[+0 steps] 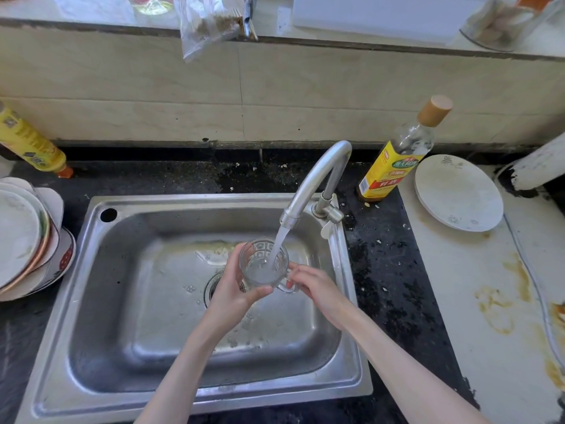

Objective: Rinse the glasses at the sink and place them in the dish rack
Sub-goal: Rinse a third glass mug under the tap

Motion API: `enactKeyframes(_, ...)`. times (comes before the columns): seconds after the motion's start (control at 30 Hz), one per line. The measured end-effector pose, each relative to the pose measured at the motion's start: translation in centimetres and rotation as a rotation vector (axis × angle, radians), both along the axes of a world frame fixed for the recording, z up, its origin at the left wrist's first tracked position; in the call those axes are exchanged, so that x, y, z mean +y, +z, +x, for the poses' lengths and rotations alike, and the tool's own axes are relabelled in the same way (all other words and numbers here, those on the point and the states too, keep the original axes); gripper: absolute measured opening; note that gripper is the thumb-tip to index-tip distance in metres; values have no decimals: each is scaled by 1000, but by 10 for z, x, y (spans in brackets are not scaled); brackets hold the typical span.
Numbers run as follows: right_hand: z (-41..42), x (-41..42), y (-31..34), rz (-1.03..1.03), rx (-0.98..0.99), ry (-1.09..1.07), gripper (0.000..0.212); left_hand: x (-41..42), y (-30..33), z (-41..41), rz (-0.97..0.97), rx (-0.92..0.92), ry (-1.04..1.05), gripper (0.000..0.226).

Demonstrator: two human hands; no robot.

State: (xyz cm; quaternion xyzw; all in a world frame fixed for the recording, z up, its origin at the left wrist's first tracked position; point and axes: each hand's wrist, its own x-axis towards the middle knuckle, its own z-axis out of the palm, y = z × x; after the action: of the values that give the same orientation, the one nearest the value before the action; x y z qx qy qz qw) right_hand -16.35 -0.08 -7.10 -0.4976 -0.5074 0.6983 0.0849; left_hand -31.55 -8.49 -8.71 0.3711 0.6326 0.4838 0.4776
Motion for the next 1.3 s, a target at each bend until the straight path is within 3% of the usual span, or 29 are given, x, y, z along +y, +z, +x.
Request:
enactKeyframes(0.33, 4, 0, 2, -19, -54, 41, 18, 0, -6, 3, 21, 8, 12, 75)
enactKeyframes(0.43, 6, -1, 1, -5, -45, 58, 21, 0, -7, 2, -36, -7, 43, 74)
enactKeyframes(0.53, 1, -1, 4, 92, -154, 113, 23, 1, -5, 0, -203, 91, 80, 77)
enactKeyframes(0.6, -3, -1, 6, 138, -273, 160, 28, 3, -3, -3, -391, 183, 42, 64)
enactKeyframes(0.73, -3, 2, 6, -196, -396, 145, 42, 1, 2, -2, -608, 53, -101, 64)
enactKeyframes(0.83, 0, 6, 1, -357, -444, 93, 35, -3, 0, 0, -695, 6, -119, 58)
enactKeyframes(1.1, -6, 10, -6, -486, -274, -192, 29, 4, 2, 10, -582, -98, -41, 46)
enactKeyframes(1.3, -20, 8, -4, -348, -95, -363, 24, 5, 6, 20, -278, 186, -81, 39)
